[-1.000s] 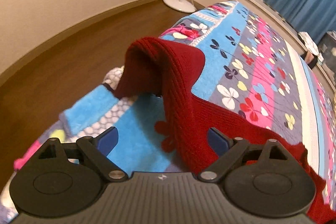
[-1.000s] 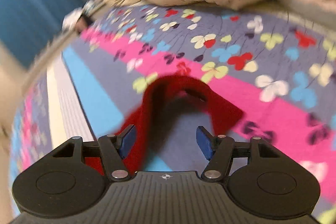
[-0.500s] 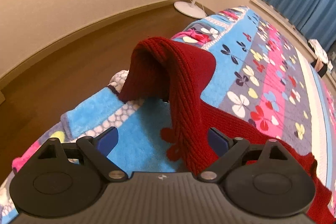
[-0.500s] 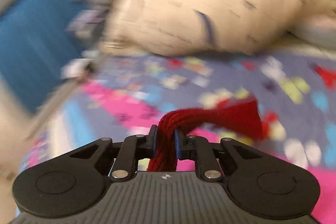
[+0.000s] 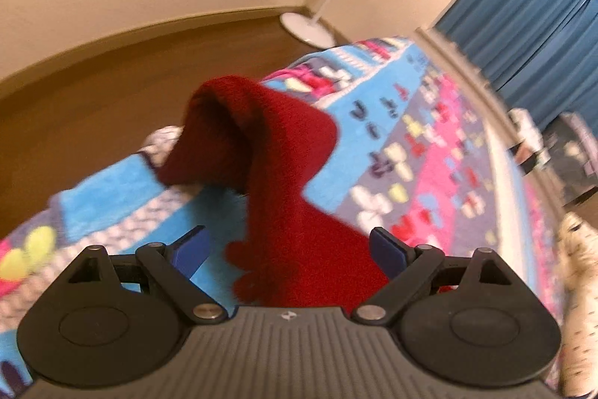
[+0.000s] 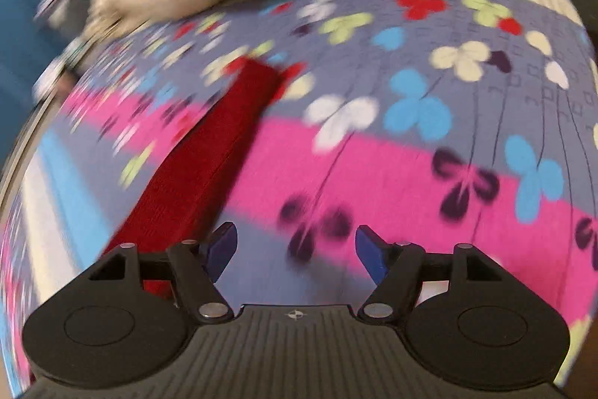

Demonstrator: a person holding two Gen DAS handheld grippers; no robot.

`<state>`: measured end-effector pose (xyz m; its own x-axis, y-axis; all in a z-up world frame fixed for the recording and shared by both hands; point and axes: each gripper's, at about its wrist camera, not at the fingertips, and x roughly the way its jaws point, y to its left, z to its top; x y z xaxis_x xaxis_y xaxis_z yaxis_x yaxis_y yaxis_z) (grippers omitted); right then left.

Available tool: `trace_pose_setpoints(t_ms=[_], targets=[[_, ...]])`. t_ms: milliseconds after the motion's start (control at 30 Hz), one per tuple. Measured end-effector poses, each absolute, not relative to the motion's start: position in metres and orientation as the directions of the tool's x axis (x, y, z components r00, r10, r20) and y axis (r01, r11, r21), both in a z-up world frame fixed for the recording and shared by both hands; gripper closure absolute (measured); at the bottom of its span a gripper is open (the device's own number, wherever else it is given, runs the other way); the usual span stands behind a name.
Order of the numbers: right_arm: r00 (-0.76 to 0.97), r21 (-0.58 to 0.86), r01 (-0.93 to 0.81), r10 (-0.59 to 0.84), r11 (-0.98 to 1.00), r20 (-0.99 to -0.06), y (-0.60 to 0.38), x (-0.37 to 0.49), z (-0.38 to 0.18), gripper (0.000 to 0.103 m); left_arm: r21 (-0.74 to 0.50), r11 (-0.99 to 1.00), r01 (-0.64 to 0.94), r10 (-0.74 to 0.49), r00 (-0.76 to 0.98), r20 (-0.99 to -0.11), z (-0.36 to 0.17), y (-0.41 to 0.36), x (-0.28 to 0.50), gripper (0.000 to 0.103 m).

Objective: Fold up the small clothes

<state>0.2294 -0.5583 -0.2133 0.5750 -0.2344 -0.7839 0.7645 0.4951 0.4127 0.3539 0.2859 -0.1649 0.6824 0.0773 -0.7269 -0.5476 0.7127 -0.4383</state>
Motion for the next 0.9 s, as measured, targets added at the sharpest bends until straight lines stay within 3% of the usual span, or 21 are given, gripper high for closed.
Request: trace_pose_setpoints(t_ms=[67,167,267,333,367,400,467,533,567,600,667,733,833,900], targets=[[0.599,0.411,0.718,-0.198,0.562,-0.776,-0.526,0.218,-0.203,0.030,-0.459,0.716,-0.526,0.055,0.698,-0.714,-0.163,0.287,0.365,0.008],[0.610,0.422,0.668,-0.127,0.613,-0.782,-0.489,0.214,-0.195,0.030,-0.441,0.718,-0.538,0.053,0.675,-0.736,-0.168,0.295,0.389,0.000],[0.613,0.429,0.617,-0.062,0.660,-0.787,-0.451,0.216,-0.180,0.030,-0.449,0.680,-0.579,0.049,0.647,-0.761,-0.179,0.315,0.410,0.000],[0.622,0.421,0.584,-0.050,0.694,-0.782,-0.431,0.217,-0.169,0.030,-0.419,0.632,-0.652,0.103,0.606,-0.789,-0.184,0.328,0.416,0.020],[0.625,0.413,0.567,-0.046,0.712,-0.779,-0.419,0.217,-0.162,0.030,-0.416,0.619,-0.666,0.130,0.610,-0.782,-0.181,0.333,0.414,0.054],[0.632,0.405,0.546,-0.043,0.733,-0.774,-0.410,0.218,-0.157,0.030,-0.434,0.617,-0.657,0.123,0.625,-0.771,-0.177,0.338,0.411,0.082],[0.644,0.382,0.501,-0.040,0.777,-0.764,-0.393,0.221,-0.145,0.030,-0.482,0.607,-0.633,0.126,0.675,-0.727,-0.161,0.344,0.393,0.083],[0.660,0.374,0.459,-0.027,0.806,-0.751,-0.379,0.224,-0.136,0.030,-0.548,0.606,-0.576,0.114,0.745,-0.657,-0.148,0.353,0.360,0.080],[0.669,0.376,0.440,-0.018,0.816,-0.743,-0.373,0.227,-0.132,0.030,-0.580,0.592,-0.560,0.106,0.767,-0.633,-0.147,0.358,0.344,0.073],[0.675,0.377,0.423,-0.009,0.824,-0.738,-0.368,0.231,-0.130,0.030,-0.594,0.569,-0.569,0.112,0.769,-0.630,-0.152,0.365,0.327,0.047],[0.679,0.376,0.397,0.008,0.837,-0.734,-0.356,0.236,-0.127,0.030,-0.518,0.479,-0.709,0.231,0.671,-0.705,-0.172,0.385,0.299,0.000],[0.668,0.376,0.378,0.031,0.846,-0.743,-0.346,0.241,-0.126,0.030,-0.430,0.346,-0.834,0.293,0.531,-0.795,-0.203,0.416,0.273,0.001],[0.659,0.376,0.351,0.059,0.857,-0.750,-0.335,0.241,-0.121,0.030,-0.464,0.123,-0.877,0.159,0.479,-0.863,-0.246,0.457,0.234,0.001],[0.668,0.371,0.329,0.063,0.869,-0.741,-0.331,0.236,-0.114,0.030,-0.514,0.063,-0.855,0.128,0.518,-0.846,-0.255,0.464,0.216,0.001]])
